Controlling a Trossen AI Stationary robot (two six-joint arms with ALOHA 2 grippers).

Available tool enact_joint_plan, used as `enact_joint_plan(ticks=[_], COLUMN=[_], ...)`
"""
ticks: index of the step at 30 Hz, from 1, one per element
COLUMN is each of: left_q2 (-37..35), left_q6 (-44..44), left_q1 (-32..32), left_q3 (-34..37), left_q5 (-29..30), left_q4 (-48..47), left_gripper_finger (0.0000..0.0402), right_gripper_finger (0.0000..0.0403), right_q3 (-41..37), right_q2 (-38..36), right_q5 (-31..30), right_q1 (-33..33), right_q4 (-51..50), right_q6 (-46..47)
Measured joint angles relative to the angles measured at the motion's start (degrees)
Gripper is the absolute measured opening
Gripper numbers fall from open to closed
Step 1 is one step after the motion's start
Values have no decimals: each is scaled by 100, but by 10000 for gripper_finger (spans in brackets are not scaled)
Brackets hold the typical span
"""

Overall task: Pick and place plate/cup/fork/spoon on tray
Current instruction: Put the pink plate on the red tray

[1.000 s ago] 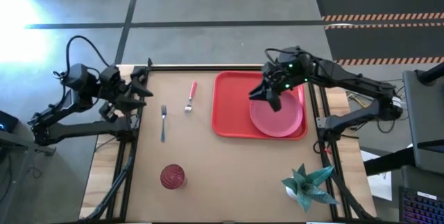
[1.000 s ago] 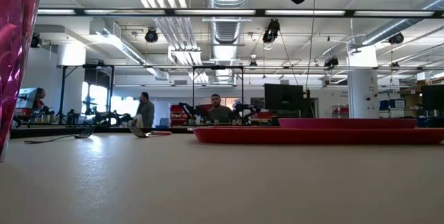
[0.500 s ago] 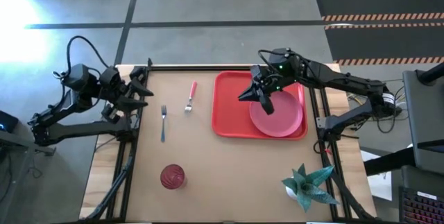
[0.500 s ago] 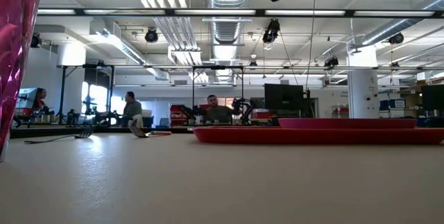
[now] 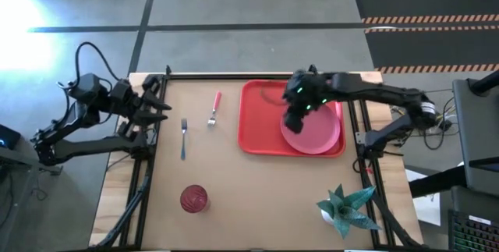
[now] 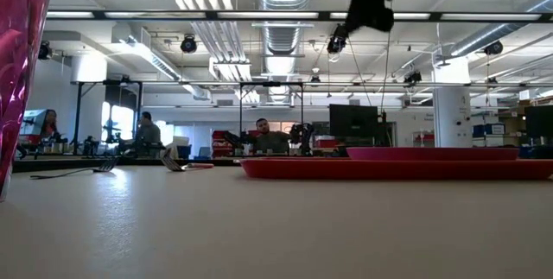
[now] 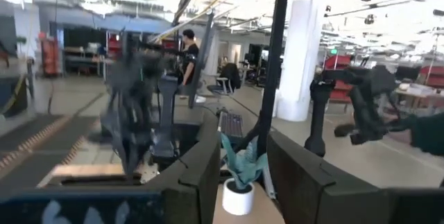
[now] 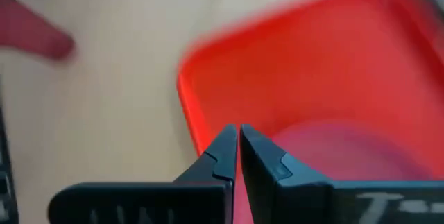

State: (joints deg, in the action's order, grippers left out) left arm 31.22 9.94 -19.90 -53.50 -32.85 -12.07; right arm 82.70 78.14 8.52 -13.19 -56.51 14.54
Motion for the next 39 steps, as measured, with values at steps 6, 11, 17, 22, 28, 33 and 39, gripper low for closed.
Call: enact_joint_plan(ticks=[6,11,17,22,28,33,39], left_q2=[-217,-414,-601,-704,-754,-750,-743], left_q6=[-22,-17,10,13,13,15,21], left_q1=[0,0,0,0,0,0,0], left_q3=[-28,-28,-28,-27,-26,-26,-24], left_q5=[-3,-3,-5,-5,-8,-9,-11], left_q4=[6,1,-1,-2,-3,-3,-3], left_gripper_finger=[102,102,102,102,102,102,102], right_gripper_finger=[8,8,8,8,8,8,8], right_q3=[-196,-373,-412,-412,-417,-515,-802], right_q2=[905,1501,1993,2136,2132,2132,2135], right_q5=[-236,-387,-403,-409,-599,-865,-859], right_q1=[265,318,323,346,468,459,456], right_q4=[-534,-872,-771,-511,-247,-305,-273], right_q6=[219,274,212,149,134,108,159])
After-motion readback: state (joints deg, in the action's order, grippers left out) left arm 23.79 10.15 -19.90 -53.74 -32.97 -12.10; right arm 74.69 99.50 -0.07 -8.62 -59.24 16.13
